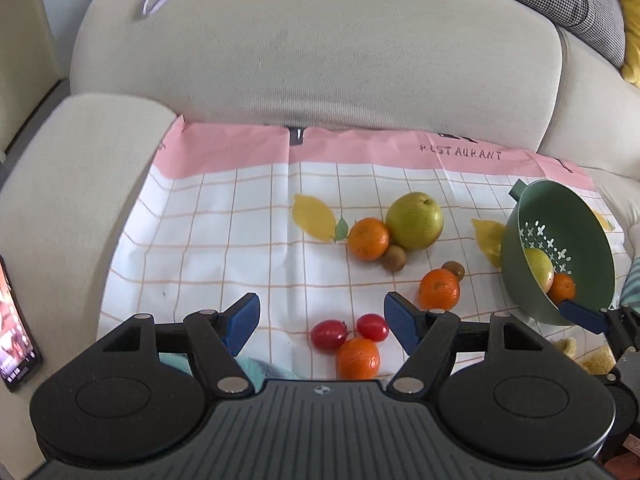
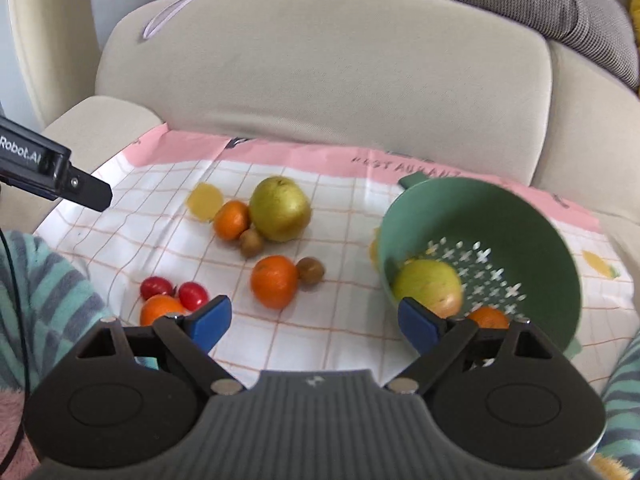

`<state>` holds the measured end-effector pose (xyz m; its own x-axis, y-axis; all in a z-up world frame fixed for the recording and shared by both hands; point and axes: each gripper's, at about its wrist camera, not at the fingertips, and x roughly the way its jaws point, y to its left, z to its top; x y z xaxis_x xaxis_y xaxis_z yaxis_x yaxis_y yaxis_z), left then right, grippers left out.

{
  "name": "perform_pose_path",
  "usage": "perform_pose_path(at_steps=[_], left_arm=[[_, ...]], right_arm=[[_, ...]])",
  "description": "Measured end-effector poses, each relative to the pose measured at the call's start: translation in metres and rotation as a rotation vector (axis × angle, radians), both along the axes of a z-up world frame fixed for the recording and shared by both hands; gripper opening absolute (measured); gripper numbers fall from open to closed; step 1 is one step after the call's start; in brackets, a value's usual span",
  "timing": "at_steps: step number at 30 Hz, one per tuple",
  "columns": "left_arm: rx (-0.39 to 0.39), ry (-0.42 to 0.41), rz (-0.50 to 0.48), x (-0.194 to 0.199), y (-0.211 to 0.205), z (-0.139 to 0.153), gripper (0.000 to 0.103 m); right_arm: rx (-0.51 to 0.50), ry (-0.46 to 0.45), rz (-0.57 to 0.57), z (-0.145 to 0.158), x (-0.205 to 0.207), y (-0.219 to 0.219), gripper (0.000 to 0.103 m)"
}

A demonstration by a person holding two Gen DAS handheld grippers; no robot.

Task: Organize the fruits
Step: 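Open both tools to release the fruit into the colander and withdraw, then grasp a mandarin with the left tool while the right tool grasps another mandarin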

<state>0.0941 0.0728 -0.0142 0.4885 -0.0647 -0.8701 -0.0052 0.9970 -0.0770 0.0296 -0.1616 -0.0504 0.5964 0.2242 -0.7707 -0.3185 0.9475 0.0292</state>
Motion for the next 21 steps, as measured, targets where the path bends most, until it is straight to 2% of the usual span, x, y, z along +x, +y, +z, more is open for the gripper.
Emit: perform_pose_path(at_steps=[4, 6, 8, 12, 16, 21], left_arm=[[-0.102, 0.019, -0.023, -0.004, 0.006, -0.009, 0.083], [-0.14, 0.015, -0.044, -0.005, 0.005, -0.011, 0.082], [-0.149, 0.014, -0.079, -0.005, 0.0, -0.013, 0.08], [-0.141, 0.04, -0.136, 0.0, -0.015, -0.018, 0.078], [-0.089, 0.112, -0.17, 0.006, -0.027, -0.03, 0.074], [-0.018, 0.205, -0.242, 0.015, -0.042, -0.045, 0.074]], right_arm=[[-0.027, -0.005, 0.011, -0.005, 0.002, 0.005, 0.085], [-0.026, -0.012, 0.015, -0.006, 0.004, 0.006, 0.08], [-0.012, -0.009, 0.027, -0.006, 0.006, 0.006, 0.071], [0.013, -0.002, 0.054, -0.009, 0.01, 0.008, 0.06], [0.036, 0.008, 0.069, -0.013, 0.015, 0.008, 0.051], [0.062, 0.018, 0.115, -0.022, 0.021, 0.009, 0.048]])
